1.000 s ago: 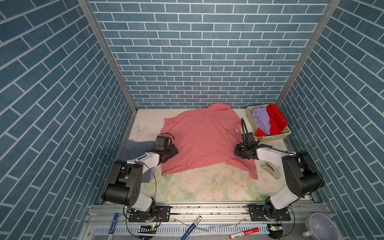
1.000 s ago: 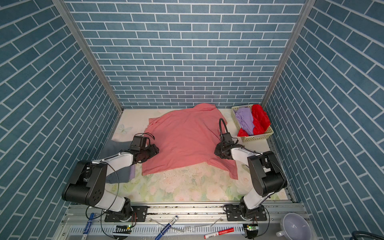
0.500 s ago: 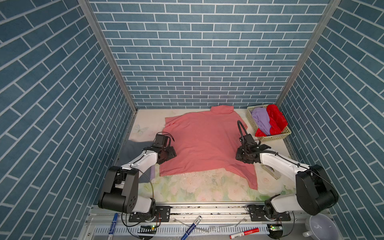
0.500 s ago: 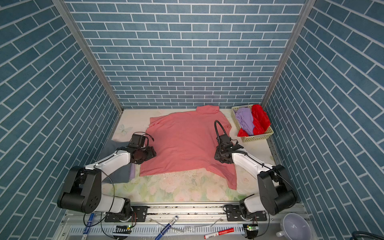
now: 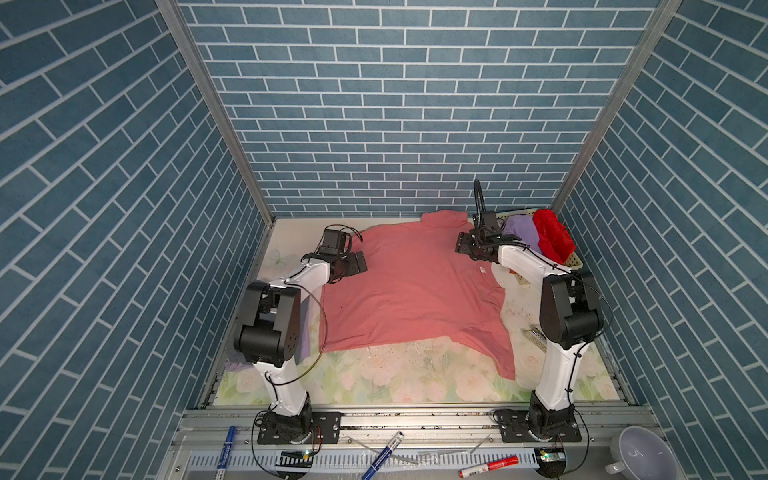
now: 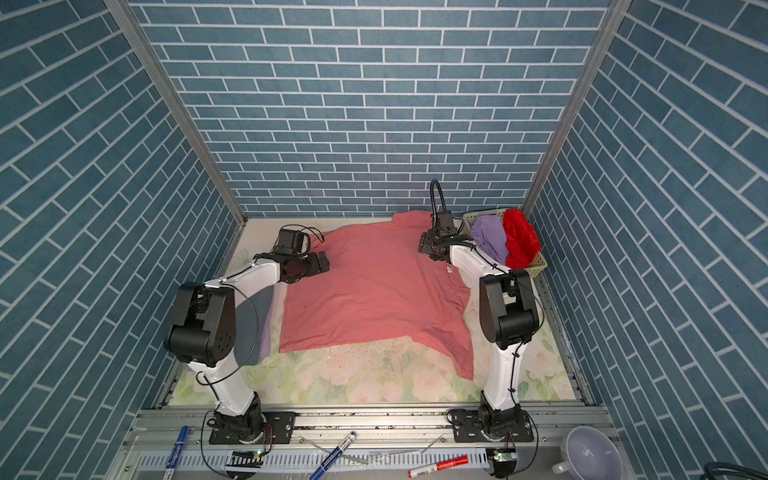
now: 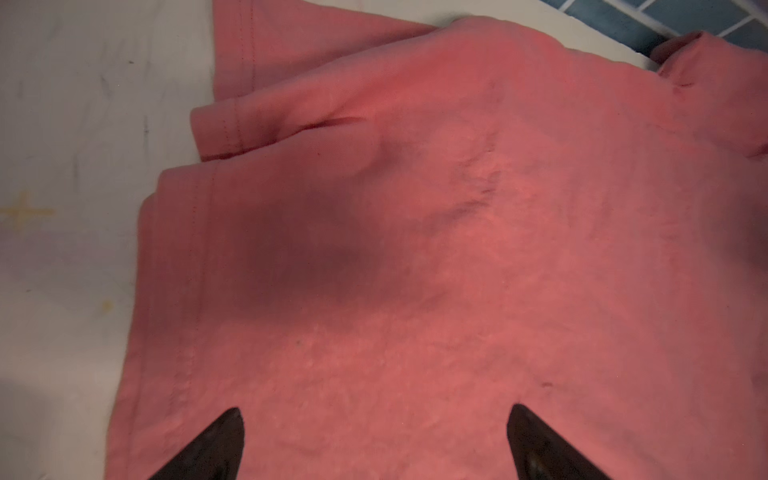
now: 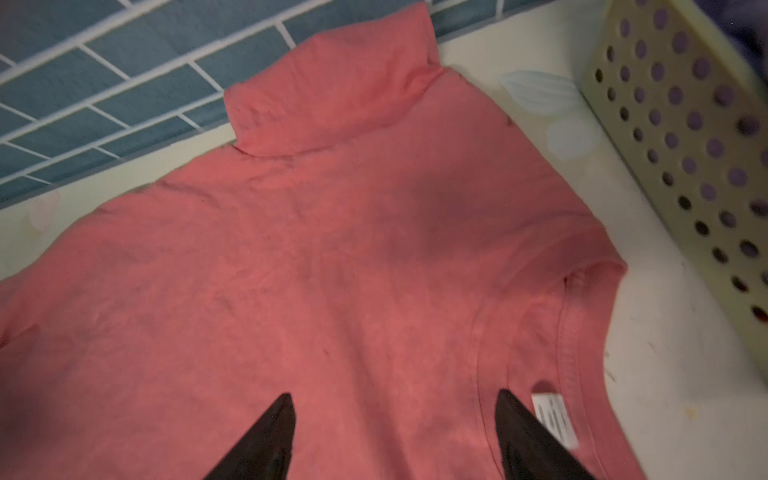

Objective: Fold and stack the t-shirts

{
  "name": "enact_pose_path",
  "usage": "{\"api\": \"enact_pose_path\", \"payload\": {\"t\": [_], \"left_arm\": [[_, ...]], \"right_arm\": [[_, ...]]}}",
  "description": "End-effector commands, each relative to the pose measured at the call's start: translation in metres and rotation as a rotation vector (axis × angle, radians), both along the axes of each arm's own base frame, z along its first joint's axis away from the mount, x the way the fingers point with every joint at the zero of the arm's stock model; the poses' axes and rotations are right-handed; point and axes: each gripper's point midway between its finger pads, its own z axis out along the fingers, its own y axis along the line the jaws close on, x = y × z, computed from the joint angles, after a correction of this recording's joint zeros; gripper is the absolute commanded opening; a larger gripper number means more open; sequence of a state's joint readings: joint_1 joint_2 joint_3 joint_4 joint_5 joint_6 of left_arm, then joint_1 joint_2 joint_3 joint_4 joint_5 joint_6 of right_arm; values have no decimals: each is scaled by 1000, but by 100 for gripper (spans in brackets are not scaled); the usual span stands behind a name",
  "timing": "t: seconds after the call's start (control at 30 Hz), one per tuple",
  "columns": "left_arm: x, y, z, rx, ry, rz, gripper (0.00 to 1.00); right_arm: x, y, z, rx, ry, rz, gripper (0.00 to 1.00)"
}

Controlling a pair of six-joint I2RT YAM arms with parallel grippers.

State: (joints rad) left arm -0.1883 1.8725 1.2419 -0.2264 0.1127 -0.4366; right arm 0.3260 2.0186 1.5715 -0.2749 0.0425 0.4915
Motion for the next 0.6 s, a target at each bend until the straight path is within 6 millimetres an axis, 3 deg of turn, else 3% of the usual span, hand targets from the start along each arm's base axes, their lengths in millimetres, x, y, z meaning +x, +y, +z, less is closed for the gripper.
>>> {"api": "enact_pose_path", "payload": {"t": [0.0,0.1,0.2,0.37,0.57], "left_arm": [[14,0,-6,19,3,-14,100],[16,1,-19,31,43,-4,100],[10,4,-31,40,73,11,100],[-11,11,-52,61,136,32,100],[-43,17,-76,59,213,42,100]], "right_arm": [[21,8,0,20,-13,48,76],[27,9,-17,28,16,54,76],[21,4,-40,2,69,48,75],[-12,-3,-80,-12,180,46,71],[-55,-17,-109,-31,276,29,68]]}}
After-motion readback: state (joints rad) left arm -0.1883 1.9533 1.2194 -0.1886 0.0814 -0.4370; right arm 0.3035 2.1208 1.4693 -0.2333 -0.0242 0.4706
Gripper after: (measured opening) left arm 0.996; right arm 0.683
